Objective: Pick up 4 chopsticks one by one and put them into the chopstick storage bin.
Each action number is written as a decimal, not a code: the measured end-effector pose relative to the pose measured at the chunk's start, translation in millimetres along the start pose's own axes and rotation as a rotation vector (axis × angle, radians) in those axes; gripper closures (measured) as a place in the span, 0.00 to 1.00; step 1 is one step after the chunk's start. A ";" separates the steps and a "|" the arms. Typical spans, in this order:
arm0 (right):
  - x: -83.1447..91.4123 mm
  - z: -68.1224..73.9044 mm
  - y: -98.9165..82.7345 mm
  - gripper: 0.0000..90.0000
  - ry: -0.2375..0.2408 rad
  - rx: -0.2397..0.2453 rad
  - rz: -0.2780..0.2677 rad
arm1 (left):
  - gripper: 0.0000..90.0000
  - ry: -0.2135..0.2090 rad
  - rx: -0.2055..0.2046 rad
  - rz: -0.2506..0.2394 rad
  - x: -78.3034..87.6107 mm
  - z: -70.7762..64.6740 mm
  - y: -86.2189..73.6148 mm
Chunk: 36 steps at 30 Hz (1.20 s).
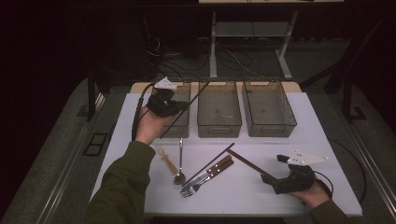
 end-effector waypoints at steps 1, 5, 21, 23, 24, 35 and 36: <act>0.1 0.0 0.1 0.01 0.001 0.000 -0.001 | 0.96 0.011 -0.006 0.004 0.5 5.6 1.3; 0.6 -0.7 0.3 0.01 -0.001 -0.003 -0.003 | 0.96 0.039 -0.006 0.009 -0.8 22.6 6.7; 1.3 -1.0 0.5 0.01 0.006 -0.011 -0.009 | 0.96 0.245 0.034 0.007 -11.4 94.1 -0.3; 1.9 -1.1 1.1 0.01 0.005 -0.012 -0.016 | 0.96 0.247 0.055 0.001 -12.4 99.4 -3.2; 2.3 -1.1 1.3 0.01 0.005 -0.011 -0.017 | 0.96 0.246 0.063 -0.001 -13.5 102.5 -6.0; 2.5 -1.9 1.1 0.01 0.004 -0.017 -0.018 | 0.96 0.241 0.113 0.015 -21.9 109.8 -29.4; 2.5 -1.8 0.9 0.01 0.003 -0.017 -0.016 | 0.96 0.243 0.123 0.009 -22.1 110.5 -31.7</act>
Point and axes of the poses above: each handheld gripper's, and its own axes: x roughly backward along the jaws, y roughly out of its top, z roughly to its left, the point moved 9 cm from there along -x, roughly forward along the jaws, and after that the axes turned 10 degrees about -z, right-handed, at the moved point
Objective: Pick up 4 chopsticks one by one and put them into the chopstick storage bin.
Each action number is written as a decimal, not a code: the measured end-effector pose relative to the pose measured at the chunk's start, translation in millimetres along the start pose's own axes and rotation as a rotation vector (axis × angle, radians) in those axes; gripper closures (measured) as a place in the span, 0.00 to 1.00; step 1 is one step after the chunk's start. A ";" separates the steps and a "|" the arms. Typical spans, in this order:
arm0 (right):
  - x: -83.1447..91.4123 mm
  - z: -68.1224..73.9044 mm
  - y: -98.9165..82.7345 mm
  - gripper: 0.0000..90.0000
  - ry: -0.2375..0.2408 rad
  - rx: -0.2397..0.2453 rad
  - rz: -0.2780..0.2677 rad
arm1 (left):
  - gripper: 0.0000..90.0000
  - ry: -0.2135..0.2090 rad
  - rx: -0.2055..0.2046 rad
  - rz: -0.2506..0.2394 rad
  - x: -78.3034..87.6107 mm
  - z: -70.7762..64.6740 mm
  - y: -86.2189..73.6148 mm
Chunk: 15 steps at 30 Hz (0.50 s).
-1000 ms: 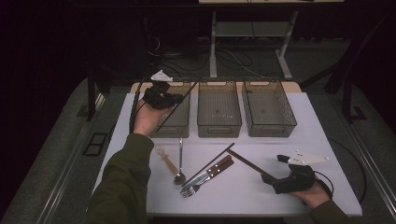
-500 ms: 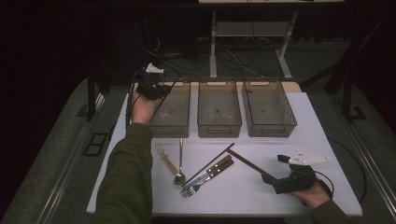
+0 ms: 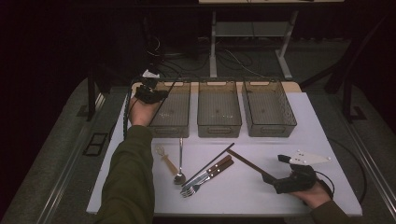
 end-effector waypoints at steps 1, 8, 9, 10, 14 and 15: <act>-0.1 0.2 -0.2 0.01 -0.001 -0.001 0.001 | 0.96 -0.002 0.003 0.007 -0.8 0.1 -2.6; -0.3 0.1 -0.4 0.01 -0.001 -0.004 0.003 | 0.96 -0.003 0.035 0.046 -7.6 2.0 -20.6; -0.2 0.1 -0.5 0.01 -0.001 -0.003 0.003 | 0.96 -0.002 0.038 0.053 -8.2 2.6 -22.9; -0.3 0.1 -0.5 0.01 -0.001 -0.003 0.003 | 0.96 -0.001 0.038 0.062 -8.8 2.7 -25.3; -0.2 0.1 -0.5 0.01 -0.002 -0.004 0.003 | 0.96 0.000 0.038 0.101 -11.1 4.3 -34.6; -0.2 0.0 -0.4 0.01 -0.002 -0.003 0.003 | 0.95 0.006 0.043 0.109 -11.5 4.8 -36.4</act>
Point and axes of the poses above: each handheld gripper's, and its own axes: x roughly backward along the jaws, y roughly out of its top, z roughly to its left, the point moved 9 cm from there along -x, roughly forward along the jaws, and after that the axes turned 10 degrees about -z, right-handed, at the moved point
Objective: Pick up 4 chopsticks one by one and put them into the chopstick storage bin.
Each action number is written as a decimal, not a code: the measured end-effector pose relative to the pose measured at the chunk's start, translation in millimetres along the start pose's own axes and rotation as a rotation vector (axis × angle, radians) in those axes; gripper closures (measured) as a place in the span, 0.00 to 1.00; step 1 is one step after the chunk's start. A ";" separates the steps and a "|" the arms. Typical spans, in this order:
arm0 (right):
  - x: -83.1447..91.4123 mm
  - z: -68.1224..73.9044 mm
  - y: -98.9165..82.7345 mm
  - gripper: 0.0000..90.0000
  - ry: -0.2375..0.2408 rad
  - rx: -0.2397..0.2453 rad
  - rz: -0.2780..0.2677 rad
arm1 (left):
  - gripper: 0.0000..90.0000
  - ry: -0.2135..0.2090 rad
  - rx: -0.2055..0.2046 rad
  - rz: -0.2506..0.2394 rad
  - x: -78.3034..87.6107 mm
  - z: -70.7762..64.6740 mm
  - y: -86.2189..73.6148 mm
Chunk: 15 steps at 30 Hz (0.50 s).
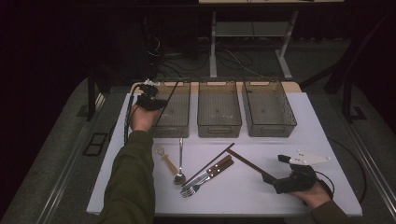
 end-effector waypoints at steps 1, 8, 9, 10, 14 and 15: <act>-0.1 0.0 0.1 0.01 0.000 0.000 -0.001 | 0.95 0.006 -0.002 0.004 -0.3 0.5 -1.3; 0.3 -0.6 0.4 0.01 -0.002 0.002 -0.002 | 0.79 0.018 -0.042 -0.011 0.2 -1.6 1.6; 0.2 -0.6 0.4 0.01 -0.002 0.002 -0.002 | 0.75 0.020 -0.045 -0.015 0.9 -1.8 2.6; 0.3 -0.5 0.4 0.01 -0.002 0.003 -0.001 | 0.72 0.018 -0.044 -0.025 2.1 -2.5 4.1; 0.8 -0.8 0.8 0.01 -0.004 0.002 -0.003 | 0.59 -0.002 -0.036 -0.064 8.3 -5.7 11.3; 0.7 -0.9 0.7 0.01 -0.004 0.001 -0.003 | 0.57 -0.006 -0.035 -0.077 10.1 -7.1 13.4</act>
Point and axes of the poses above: each handheld gripper's, and its own axes: x roughly backward along the jaws, y roughly out of its top, z roughly to its left, the point moved 9 cm from there along -x, roughly forward along the jaws, and after that the axes turned 10 degrees about -z, right-handed, at the moved point
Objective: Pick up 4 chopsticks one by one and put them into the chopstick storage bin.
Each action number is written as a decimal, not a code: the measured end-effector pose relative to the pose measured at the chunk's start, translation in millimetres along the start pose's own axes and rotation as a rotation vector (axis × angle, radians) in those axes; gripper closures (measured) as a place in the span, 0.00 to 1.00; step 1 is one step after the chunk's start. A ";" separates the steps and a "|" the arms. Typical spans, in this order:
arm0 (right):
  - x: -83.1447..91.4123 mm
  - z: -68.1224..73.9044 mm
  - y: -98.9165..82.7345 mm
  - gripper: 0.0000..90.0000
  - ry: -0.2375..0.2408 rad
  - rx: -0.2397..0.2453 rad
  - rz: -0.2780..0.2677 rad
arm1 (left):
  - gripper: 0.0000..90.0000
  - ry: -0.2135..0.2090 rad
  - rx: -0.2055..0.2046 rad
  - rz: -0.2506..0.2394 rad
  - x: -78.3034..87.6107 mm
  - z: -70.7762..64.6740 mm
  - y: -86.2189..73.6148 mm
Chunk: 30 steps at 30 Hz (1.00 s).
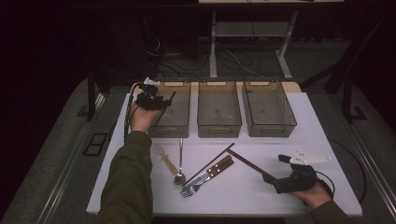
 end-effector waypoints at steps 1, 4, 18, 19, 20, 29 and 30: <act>-0.1 0.0 -0.1 0.01 0.000 -0.001 0.000 | 0.55 -0.005 0.003 -0.009 1.8 -1.4 2.0; 0.1 0.1 -0.1 0.01 -0.001 0.002 0.001 | 0.50 -0.013 -0.006 -0.023 7.9 -5.3 6.7; -1.6 1.0 1.6 0.01 -0.002 -0.014 -0.017 | 0.31 -0.130 -0.057 -0.052 36.9 -44.1 16.8; -2.1 1.2 1.9 0.01 0.000 -0.013 -0.021 | 0.31 -0.136 -0.074 -0.059 39.8 -48.8 17.0; -2.5 1.0 2.1 0.01 0.002 -0.019 -0.025 | 0.31 -0.145 -0.079 -0.065 42.1 -52.6 17.2; -4.7 2.7 3.1 0.01 0.011 -0.043 -0.040 | 0.28 -0.227 -0.114 -0.099 55.7 -92.8 9.9; -4.9 2.8 2.8 0.01 0.009 -0.042 -0.038 | 0.28 -0.231 -0.131 -0.099 56.3 -97.1 7.8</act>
Point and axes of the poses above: each handheld gripper's, and its own axes: x roughly backward along the jaws, y roughly out of its top, z roughly to its left, the point moved 9 cm from there along -x, roughly forward along the jaws, and after that the axes turned 10 degrees about -z, right-handed, at the moved point
